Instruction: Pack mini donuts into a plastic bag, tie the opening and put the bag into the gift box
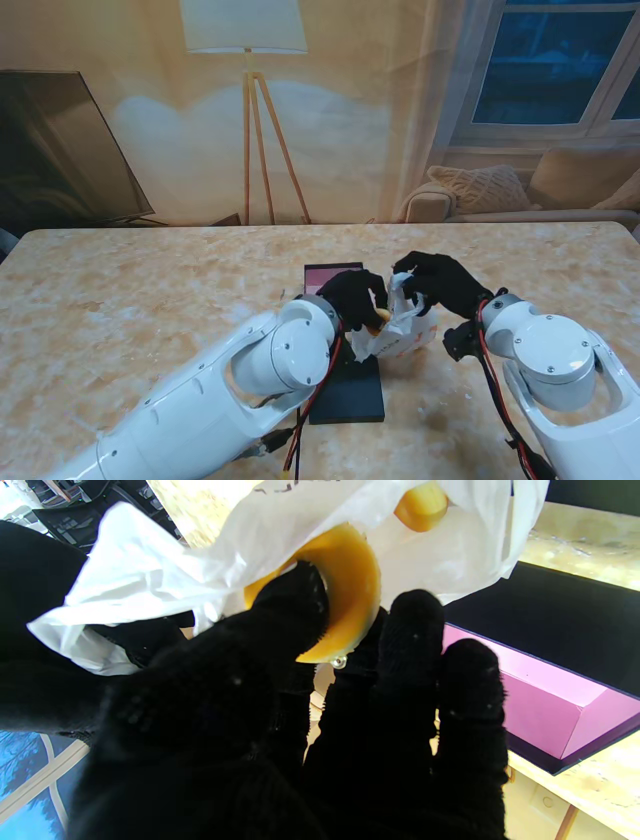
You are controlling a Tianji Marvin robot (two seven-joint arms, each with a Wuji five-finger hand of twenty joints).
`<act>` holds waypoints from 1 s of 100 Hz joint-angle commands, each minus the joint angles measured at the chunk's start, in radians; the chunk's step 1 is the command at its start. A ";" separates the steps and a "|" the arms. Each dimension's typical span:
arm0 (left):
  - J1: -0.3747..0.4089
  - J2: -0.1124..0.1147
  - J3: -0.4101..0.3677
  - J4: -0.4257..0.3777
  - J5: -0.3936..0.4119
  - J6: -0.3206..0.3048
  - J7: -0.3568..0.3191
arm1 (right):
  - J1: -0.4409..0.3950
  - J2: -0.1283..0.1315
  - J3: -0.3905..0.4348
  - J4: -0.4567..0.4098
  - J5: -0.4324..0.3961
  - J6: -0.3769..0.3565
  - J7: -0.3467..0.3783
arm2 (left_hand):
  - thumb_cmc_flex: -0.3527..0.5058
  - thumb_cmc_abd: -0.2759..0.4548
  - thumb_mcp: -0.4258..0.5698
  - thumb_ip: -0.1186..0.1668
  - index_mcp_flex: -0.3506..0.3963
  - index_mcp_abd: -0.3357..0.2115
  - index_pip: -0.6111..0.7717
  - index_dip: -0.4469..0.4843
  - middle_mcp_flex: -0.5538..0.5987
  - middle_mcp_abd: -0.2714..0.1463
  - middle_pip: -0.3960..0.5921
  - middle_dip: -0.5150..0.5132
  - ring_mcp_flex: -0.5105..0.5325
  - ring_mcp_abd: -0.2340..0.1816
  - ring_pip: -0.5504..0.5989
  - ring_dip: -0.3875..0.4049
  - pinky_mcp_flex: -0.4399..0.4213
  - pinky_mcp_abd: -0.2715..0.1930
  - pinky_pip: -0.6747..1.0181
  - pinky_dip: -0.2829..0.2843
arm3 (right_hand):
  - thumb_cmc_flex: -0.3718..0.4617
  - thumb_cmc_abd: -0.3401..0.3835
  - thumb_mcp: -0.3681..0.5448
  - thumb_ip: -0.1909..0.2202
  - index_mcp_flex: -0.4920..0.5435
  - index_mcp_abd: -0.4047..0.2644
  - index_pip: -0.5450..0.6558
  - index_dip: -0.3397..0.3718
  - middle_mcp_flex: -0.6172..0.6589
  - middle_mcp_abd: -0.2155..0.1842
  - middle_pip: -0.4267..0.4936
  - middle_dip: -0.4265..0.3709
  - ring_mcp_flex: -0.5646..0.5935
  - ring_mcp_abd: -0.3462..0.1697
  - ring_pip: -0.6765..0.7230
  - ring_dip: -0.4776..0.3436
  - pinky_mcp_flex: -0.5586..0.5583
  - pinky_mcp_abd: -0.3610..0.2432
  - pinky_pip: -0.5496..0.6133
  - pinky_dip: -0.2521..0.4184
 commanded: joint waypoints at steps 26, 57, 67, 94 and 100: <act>-0.056 -0.029 0.042 0.052 -0.018 0.010 -0.007 | -0.009 -0.005 0.000 -0.005 0.012 0.001 0.034 | 0.011 -0.014 0.044 0.003 0.036 0.004 0.064 -0.017 0.009 0.030 0.036 -0.022 0.010 -0.004 0.034 -0.029 0.013 0.010 0.041 0.014 | 0.019 0.036 -0.011 0.000 0.003 -0.009 0.031 -0.007 0.001 -0.048 0.006 -0.015 0.018 -0.029 -0.014 -0.018 0.009 -0.017 -0.005 -0.016; -0.087 -0.050 0.061 0.100 -0.052 0.010 0.001 | -0.012 -0.004 0.003 -0.009 0.022 0.004 0.039 | 0.005 0.006 0.043 0.005 0.054 0.025 0.004 -0.079 -0.016 0.038 0.018 -0.066 -0.015 0.014 -0.002 -0.059 -0.005 0.012 0.015 -0.003 | 0.020 0.035 -0.011 0.000 0.005 -0.008 0.030 -0.007 0.001 -0.048 0.005 -0.014 0.018 -0.026 -0.012 -0.016 0.008 -0.016 -0.004 -0.017; -0.085 -0.042 0.061 0.099 -0.060 -0.009 -0.017 | -0.014 -0.006 0.003 -0.011 0.019 0.003 0.031 | -0.003 0.006 0.045 0.004 0.080 0.049 -0.084 -0.154 -0.044 0.047 0.003 -0.117 -0.032 0.026 -0.043 -0.080 -0.014 0.015 -0.005 -0.012 | 0.019 0.035 -0.011 0.000 0.005 -0.009 0.030 -0.006 0.001 -0.049 0.004 -0.013 0.016 -0.027 -0.013 -0.016 0.007 -0.017 -0.004 -0.018; -0.076 -0.036 0.041 0.081 -0.124 0.002 -0.042 | -0.015 -0.006 0.003 -0.014 0.017 0.006 0.027 | -0.127 0.039 0.179 0.041 0.103 0.144 -0.474 -0.191 -0.205 0.093 -0.019 -0.312 -0.092 0.019 -0.134 -0.115 -0.017 -0.016 -0.038 -0.037 | 0.019 0.035 -0.011 0.000 0.006 -0.009 0.029 -0.005 0.002 -0.048 0.004 -0.013 0.018 -0.028 -0.012 -0.015 0.008 -0.017 -0.003 -0.019; -0.073 -0.035 0.036 0.076 -0.137 0.006 -0.045 | -0.015 -0.007 0.003 -0.014 0.017 0.007 0.026 | -0.154 0.058 0.212 0.095 0.106 0.160 -0.542 -0.194 -0.230 0.102 -0.030 -0.322 -0.100 0.020 -0.149 -0.122 -0.011 -0.029 -0.046 -0.044 | 0.020 0.035 -0.010 0.000 0.005 -0.009 0.029 -0.005 0.002 -0.048 0.004 -0.013 0.018 -0.028 -0.012 -0.015 0.009 -0.016 -0.003 -0.019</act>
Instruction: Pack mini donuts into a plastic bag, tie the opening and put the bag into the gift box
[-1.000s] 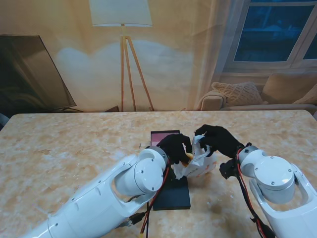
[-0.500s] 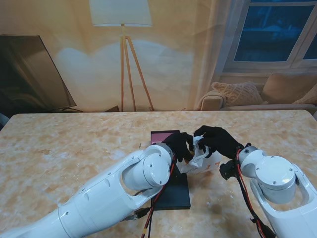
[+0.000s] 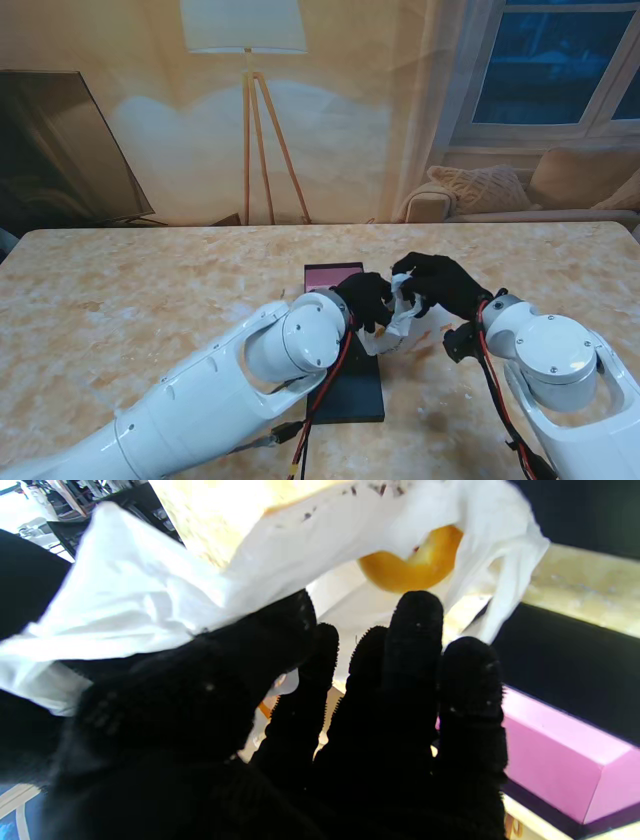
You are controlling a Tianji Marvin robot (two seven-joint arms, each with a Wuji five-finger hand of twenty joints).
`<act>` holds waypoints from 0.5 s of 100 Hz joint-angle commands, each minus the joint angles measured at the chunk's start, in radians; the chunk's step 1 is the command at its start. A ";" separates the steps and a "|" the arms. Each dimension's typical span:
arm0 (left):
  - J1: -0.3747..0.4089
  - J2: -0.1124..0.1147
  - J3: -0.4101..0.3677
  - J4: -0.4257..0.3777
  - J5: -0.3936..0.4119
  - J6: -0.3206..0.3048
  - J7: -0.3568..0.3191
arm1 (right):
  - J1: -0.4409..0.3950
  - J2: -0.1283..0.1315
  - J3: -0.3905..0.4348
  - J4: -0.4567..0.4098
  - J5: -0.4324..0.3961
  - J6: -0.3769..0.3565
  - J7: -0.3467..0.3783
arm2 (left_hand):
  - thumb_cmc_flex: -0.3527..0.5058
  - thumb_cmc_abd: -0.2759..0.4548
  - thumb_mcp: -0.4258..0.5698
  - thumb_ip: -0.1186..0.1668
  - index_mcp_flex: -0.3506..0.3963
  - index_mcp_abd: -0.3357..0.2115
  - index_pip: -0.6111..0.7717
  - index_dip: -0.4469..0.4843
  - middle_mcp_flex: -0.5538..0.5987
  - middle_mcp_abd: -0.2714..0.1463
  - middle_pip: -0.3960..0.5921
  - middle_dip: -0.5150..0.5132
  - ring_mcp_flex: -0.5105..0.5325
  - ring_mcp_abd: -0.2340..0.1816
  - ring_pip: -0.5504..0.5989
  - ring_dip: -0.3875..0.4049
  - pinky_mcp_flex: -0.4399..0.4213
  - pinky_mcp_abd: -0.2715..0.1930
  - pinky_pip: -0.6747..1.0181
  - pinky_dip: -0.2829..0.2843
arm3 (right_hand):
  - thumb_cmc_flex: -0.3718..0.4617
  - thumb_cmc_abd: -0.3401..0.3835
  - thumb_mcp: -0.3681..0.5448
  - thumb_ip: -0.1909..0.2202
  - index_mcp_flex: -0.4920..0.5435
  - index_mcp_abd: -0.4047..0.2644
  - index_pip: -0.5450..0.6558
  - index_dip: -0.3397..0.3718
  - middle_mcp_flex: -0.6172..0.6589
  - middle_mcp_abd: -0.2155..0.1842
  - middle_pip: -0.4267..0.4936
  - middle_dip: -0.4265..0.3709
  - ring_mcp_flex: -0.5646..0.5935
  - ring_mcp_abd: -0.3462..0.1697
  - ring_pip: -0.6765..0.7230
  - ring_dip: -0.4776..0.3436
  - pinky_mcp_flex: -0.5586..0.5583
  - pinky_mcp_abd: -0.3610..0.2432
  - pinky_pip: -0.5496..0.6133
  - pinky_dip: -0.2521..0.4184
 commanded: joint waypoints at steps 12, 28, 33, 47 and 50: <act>0.015 0.004 -0.015 -0.028 -0.013 0.006 -0.022 | -0.010 -0.007 -0.003 -0.008 -0.003 0.006 0.011 | -0.043 0.021 0.068 0.074 0.018 0.024 -0.120 -0.018 -0.070 0.015 -0.031 -0.025 -0.040 -0.004 -0.056 -0.042 0.012 -0.042 -0.025 -0.037 | 0.019 0.035 -0.010 0.000 0.005 -0.008 0.029 -0.005 0.002 -0.047 0.004 -0.004 0.016 -0.027 -0.002 -0.014 0.008 -0.015 -0.003 -0.008; 0.039 0.005 -0.043 -0.046 -0.025 -0.007 -0.003 | -0.010 -0.008 -0.002 -0.009 -0.003 0.005 0.009 | -0.016 0.050 0.051 0.073 0.015 0.010 -0.120 -0.005 -0.083 0.002 -0.018 -0.019 -0.063 -0.007 -0.062 -0.046 -0.016 -0.052 -0.051 -0.050 | 0.019 0.035 -0.010 0.000 0.005 -0.009 0.030 -0.004 0.001 -0.046 0.005 -0.003 0.016 -0.027 -0.001 -0.014 0.007 -0.017 -0.003 -0.008; 0.043 0.013 -0.051 -0.052 -0.023 -0.016 -0.010 | -0.010 -0.008 -0.002 -0.009 -0.004 0.004 0.009 | 0.005 0.058 0.020 0.049 0.008 -0.002 -0.105 0.019 -0.093 -0.005 -0.017 -0.014 -0.090 0.002 -0.056 -0.037 -0.053 -0.046 -0.056 -0.042 | 0.019 0.036 -0.009 0.000 0.006 -0.010 0.030 -0.004 0.001 -0.047 0.005 -0.003 0.016 -0.027 0.000 -0.013 0.007 -0.017 -0.003 -0.008; 0.061 0.041 -0.073 -0.068 0.034 -0.052 -0.030 | -0.009 -0.008 0.001 -0.009 -0.008 0.003 0.005 | 0.033 0.064 -0.034 0.001 -0.009 -0.040 -0.055 0.072 -0.117 -0.017 -0.012 0.003 -0.162 0.040 -0.038 -0.008 -0.154 -0.016 -0.057 -0.001 | 0.018 0.036 -0.009 0.000 0.005 -0.008 0.030 -0.004 0.000 -0.045 0.006 -0.001 0.014 -0.027 0.003 -0.011 0.005 -0.017 -0.002 -0.008; 0.067 0.048 -0.080 -0.072 0.054 -0.063 -0.033 | -0.010 -0.009 0.003 -0.009 -0.009 0.002 0.003 | 0.034 0.067 -0.043 -0.003 -0.015 -0.045 -0.045 0.078 -0.125 -0.016 -0.015 0.006 -0.176 0.045 -0.038 -0.004 -0.172 -0.012 -0.062 0.007 | 0.018 0.036 -0.009 0.000 0.005 -0.009 0.030 -0.004 0.000 -0.046 0.007 -0.001 0.014 -0.027 0.004 -0.011 0.005 -0.016 -0.002 -0.008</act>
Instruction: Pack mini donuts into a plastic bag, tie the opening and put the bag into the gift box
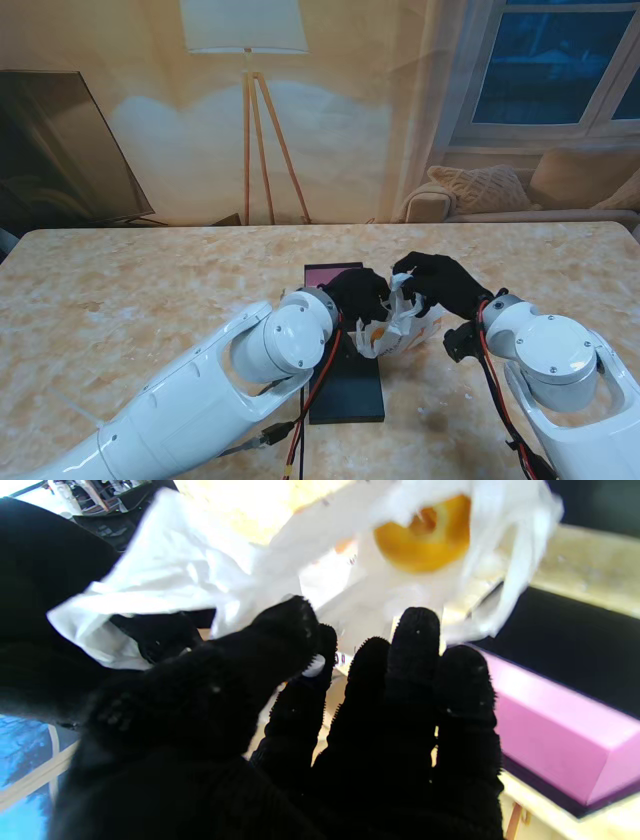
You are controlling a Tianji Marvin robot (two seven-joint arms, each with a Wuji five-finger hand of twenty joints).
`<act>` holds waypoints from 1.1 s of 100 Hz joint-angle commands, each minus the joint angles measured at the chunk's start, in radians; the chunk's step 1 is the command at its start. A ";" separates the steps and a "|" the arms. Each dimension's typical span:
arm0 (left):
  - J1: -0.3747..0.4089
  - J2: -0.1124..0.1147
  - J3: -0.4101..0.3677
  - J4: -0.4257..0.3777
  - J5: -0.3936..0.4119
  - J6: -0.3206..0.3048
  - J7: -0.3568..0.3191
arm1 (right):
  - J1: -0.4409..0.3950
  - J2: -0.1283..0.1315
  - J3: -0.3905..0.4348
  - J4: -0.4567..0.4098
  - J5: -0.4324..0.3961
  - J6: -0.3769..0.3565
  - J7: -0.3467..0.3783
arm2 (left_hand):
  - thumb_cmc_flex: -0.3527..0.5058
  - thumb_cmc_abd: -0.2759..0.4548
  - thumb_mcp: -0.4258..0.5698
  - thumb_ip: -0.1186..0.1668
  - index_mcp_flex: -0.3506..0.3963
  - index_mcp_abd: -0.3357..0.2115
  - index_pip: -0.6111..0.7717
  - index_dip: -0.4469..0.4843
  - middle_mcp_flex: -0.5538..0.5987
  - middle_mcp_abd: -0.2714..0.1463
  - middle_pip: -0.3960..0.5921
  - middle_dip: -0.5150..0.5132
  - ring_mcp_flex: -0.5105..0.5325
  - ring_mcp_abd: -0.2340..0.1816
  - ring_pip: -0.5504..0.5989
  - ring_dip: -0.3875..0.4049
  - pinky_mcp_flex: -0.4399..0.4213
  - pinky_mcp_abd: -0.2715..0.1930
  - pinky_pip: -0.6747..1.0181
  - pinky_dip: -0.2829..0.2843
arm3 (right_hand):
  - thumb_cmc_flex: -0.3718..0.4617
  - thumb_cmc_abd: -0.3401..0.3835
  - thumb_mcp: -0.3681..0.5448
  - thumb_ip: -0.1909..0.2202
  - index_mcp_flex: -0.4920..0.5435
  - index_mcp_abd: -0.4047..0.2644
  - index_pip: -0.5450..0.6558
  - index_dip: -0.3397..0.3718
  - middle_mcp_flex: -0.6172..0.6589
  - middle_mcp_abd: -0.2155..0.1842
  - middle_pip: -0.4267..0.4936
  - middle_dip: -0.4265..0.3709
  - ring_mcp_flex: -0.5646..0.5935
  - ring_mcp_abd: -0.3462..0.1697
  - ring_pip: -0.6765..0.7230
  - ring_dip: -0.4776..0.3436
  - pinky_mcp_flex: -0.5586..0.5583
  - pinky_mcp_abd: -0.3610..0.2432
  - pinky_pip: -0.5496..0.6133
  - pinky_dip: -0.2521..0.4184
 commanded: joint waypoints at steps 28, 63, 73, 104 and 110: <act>0.126 0.091 -0.137 -0.092 0.191 -0.100 -0.060 | -0.008 -0.010 0.011 -0.011 -0.011 0.002 0.000 | 0.029 0.013 -0.092 -0.048 -0.043 -0.062 0.125 0.041 -0.070 -0.026 0.047 0.108 -0.057 -0.014 0.173 0.194 -0.093 -0.011 0.028 0.148 | 0.019 0.036 -0.008 0.001 0.004 -0.010 0.031 -0.002 -0.001 -0.046 0.008 0.001 0.014 -0.028 0.008 -0.009 0.005 -0.016 -0.001 -0.008; 0.336 0.199 -0.381 -0.140 0.461 -0.321 -0.294 | -0.014 -0.010 0.018 -0.016 -0.010 -0.007 -0.002 | 0.029 0.023 -0.141 -0.039 -0.037 -0.089 0.113 0.031 -0.088 -0.041 -0.046 0.076 -0.123 0.016 0.054 0.172 -0.152 0.004 -0.066 0.141 | 0.018 0.035 -0.008 0.001 0.004 -0.010 0.030 -0.003 0.001 -0.046 0.008 0.002 0.014 -0.028 0.010 -0.009 0.004 -0.017 -0.001 -0.008; 0.384 0.215 -0.449 -0.138 0.497 -0.406 -0.352 | -0.015 -0.010 0.019 -0.016 -0.010 -0.010 -0.002 | 0.021 0.026 -0.136 -0.034 -0.037 -0.095 0.092 0.032 -0.093 -0.050 -0.063 0.066 -0.142 0.015 0.010 0.153 -0.160 0.001 -0.098 0.133 | 0.018 0.036 -0.008 0.001 0.005 -0.009 0.031 -0.002 0.001 -0.047 0.009 0.003 0.012 -0.027 0.013 -0.007 0.003 -0.016 -0.001 -0.007; 0.539 0.230 -0.610 -0.171 0.699 -0.523 -0.396 | -0.013 -0.009 0.018 -0.013 -0.014 -0.006 0.002 | 0.026 0.021 -0.137 -0.034 -0.036 -0.124 0.082 0.044 -0.077 -0.072 -0.074 0.056 -0.160 0.014 -0.058 0.115 -0.175 0.000 -0.150 0.116 | 0.016 0.037 -0.008 0.003 0.003 -0.010 0.030 0.000 -0.003 -0.043 0.012 0.009 0.007 -0.026 0.025 -0.001 -0.005 -0.016 0.003 -0.001; 0.561 0.228 -0.629 -0.171 0.727 -0.528 -0.379 | -0.013 -0.009 0.018 -0.013 -0.012 -0.005 0.001 | 0.028 0.017 -0.139 -0.035 -0.033 -0.129 0.085 0.047 -0.065 -0.075 -0.068 0.058 -0.159 0.015 -0.064 0.111 -0.175 0.000 -0.154 0.115 | 0.017 0.037 -0.008 0.003 0.003 -0.009 0.029 0.000 -0.003 -0.044 0.012 0.010 0.005 -0.025 0.026 0.000 -0.005 -0.013 0.004 0.000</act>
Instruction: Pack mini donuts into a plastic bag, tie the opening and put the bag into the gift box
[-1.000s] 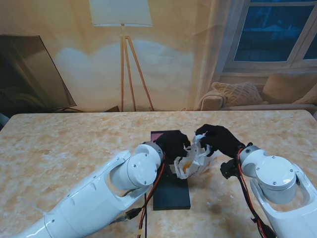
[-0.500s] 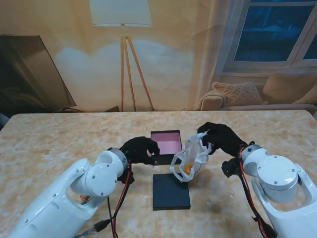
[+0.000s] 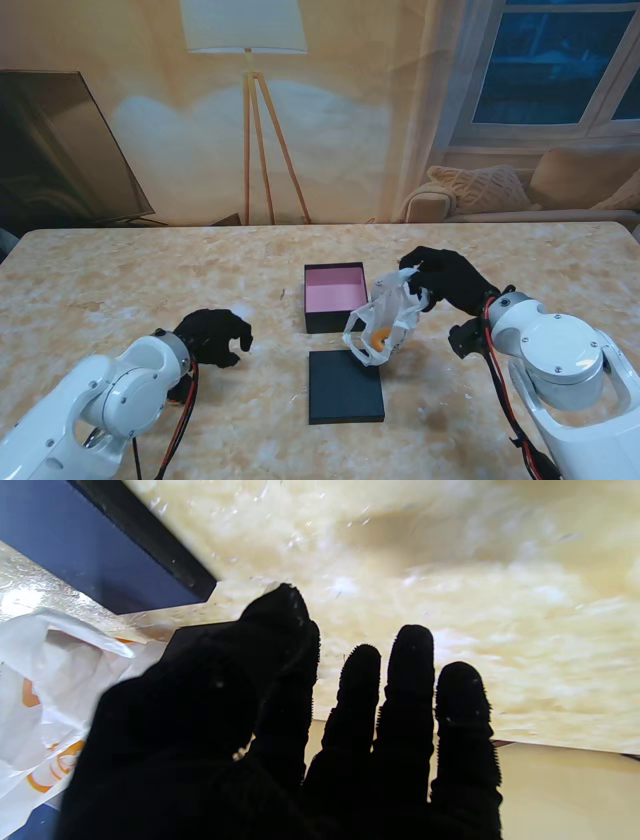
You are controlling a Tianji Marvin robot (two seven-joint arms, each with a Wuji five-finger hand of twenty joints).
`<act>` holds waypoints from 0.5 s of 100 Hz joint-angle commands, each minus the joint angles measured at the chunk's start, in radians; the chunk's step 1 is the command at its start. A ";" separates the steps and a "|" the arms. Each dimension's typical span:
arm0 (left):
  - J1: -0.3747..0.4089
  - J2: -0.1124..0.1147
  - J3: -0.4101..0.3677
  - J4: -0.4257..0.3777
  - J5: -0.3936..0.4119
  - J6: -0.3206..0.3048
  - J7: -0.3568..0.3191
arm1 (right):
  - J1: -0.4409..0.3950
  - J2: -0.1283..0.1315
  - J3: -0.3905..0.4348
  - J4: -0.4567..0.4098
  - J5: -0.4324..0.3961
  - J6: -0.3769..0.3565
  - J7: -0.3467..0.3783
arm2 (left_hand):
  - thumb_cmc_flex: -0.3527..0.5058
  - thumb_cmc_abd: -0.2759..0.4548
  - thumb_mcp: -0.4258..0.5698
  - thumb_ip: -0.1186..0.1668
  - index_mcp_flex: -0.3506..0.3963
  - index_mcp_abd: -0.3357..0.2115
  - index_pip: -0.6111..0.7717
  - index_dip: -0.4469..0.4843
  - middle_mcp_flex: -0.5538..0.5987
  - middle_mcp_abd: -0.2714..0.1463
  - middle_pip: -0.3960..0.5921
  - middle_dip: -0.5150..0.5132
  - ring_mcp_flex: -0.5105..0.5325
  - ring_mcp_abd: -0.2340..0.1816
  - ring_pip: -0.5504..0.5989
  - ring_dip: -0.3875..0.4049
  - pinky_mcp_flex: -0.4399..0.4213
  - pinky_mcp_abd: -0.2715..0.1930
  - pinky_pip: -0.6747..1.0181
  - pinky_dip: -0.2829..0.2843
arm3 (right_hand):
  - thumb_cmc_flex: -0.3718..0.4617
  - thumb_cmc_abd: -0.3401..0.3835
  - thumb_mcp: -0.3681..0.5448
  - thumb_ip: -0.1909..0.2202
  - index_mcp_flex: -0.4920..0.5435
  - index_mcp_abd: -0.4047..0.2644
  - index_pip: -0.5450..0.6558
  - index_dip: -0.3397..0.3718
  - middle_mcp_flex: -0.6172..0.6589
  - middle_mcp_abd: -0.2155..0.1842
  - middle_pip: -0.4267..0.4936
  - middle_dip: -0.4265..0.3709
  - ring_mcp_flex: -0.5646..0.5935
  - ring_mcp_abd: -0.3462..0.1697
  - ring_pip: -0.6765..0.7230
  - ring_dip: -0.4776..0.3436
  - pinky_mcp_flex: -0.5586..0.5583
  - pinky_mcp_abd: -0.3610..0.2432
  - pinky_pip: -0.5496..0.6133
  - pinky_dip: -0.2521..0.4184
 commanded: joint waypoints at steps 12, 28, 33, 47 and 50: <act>0.063 0.002 -0.036 0.000 0.069 0.016 0.027 | -0.009 -0.006 -0.003 -0.005 -0.003 0.002 0.014 | 0.009 0.008 -0.024 -0.003 -0.010 -0.026 -0.012 0.012 0.002 -0.018 -0.006 -0.006 -0.032 0.020 -0.050 -0.040 -0.022 -0.014 -0.057 -0.037 | 0.016 0.037 -0.009 0.002 0.003 -0.009 0.029 0.000 -0.003 -0.044 0.012 0.011 0.006 -0.025 0.019 0.001 -0.005 -0.013 0.006 0.002; 0.109 -0.005 -0.072 0.007 0.105 0.022 0.078 | -0.009 -0.006 -0.002 -0.005 -0.005 0.000 0.014 | -0.003 0.001 -0.007 0.002 -0.011 -0.035 -0.024 0.006 -0.004 -0.026 -0.013 -0.009 -0.035 0.014 -0.079 -0.070 -0.022 -0.025 -0.108 -0.071 | 0.017 0.036 -0.009 0.003 0.005 -0.009 0.029 0.001 -0.003 -0.042 0.012 0.012 0.005 -0.024 0.022 0.002 -0.007 -0.013 0.006 0.004; 0.127 -0.006 -0.085 0.006 0.116 0.023 0.086 | -0.009 -0.005 -0.002 -0.004 -0.007 0.001 0.016 | -0.007 0.005 -0.005 0.004 -0.014 -0.036 -0.031 0.001 -0.008 -0.030 -0.019 -0.014 -0.041 0.020 -0.093 -0.081 -0.025 -0.021 -0.117 -0.078 | 0.016 0.037 -0.009 0.002 0.004 -0.009 0.029 0.001 -0.004 -0.044 0.012 0.012 0.005 -0.025 0.022 0.002 -0.006 -0.013 0.007 0.004; 0.172 -0.006 -0.122 -0.005 0.163 0.020 0.080 | -0.009 -0.004 -0.001 -0.004 -0.011 0.001 0.019 | -0.025 0.007 0.016 0.023 -0.017 -0.052 -0.057 -0.014 -0.018 -0.041 -0.043 -0.031 -0.050 0.036 -0.123 -0.110 -0.032 -0.007 -0.140 -0.094 | 0.017 0.037 -0.009 0.003 0.005 -0.008 0.028 0.001 -0.002 -0.042 0.012 0.013 0.005 -0.025 0.022 0.002 -0.007 -0.015 0.006 0.006; 0.179 -0.006 -0.127 -0.006 0.170 0.022 0.081 | -0.009 -0.004 -0.001 -0.004 -0.011 0.001 0.019 | -0.027 0.007 0.024 0.028 -0.018 -0.051 -0.063 -0.017 -0.019 -0.043 -0.047 -0.035 -0.047 0.038 -0.125 -0.114 -0.029 -0.002 -0.141 -0.096 | 0.017 0.036 -0.009 0.002 0.005 -0.009 0.028 0.001 -0.002 -0.042 0.012 0.013 0.005 -0.024 0.023 0.002 -0.006 -0.014 0.006 0.006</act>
